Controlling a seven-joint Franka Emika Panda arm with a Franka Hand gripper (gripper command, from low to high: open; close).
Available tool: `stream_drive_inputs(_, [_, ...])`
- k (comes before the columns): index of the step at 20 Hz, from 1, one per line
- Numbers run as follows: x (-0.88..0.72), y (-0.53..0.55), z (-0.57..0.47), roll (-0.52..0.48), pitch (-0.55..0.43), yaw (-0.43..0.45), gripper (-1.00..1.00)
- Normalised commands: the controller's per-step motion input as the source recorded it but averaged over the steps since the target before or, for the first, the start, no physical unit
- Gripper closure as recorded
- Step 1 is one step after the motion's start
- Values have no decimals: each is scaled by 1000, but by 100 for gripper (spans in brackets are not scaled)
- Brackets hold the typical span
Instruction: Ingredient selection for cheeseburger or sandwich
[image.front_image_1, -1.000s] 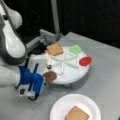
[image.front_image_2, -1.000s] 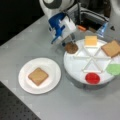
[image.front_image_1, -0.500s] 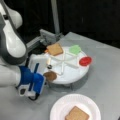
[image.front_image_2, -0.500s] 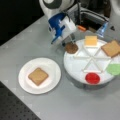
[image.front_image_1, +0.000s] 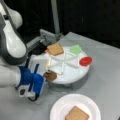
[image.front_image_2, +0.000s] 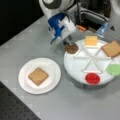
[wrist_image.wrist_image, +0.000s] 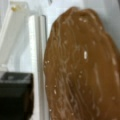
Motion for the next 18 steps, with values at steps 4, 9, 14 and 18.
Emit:
stream_drive_inputs(4, [210,-96,18,156,68,73,100])
stream_drive_inputs(9, [171,-91,21,119,86,54,100])
stream_drive_inputs(14, [153,-50,121,64,131,28,100])
stream_drive_inputs(18, [180,-27,276,-2,162,56,100])
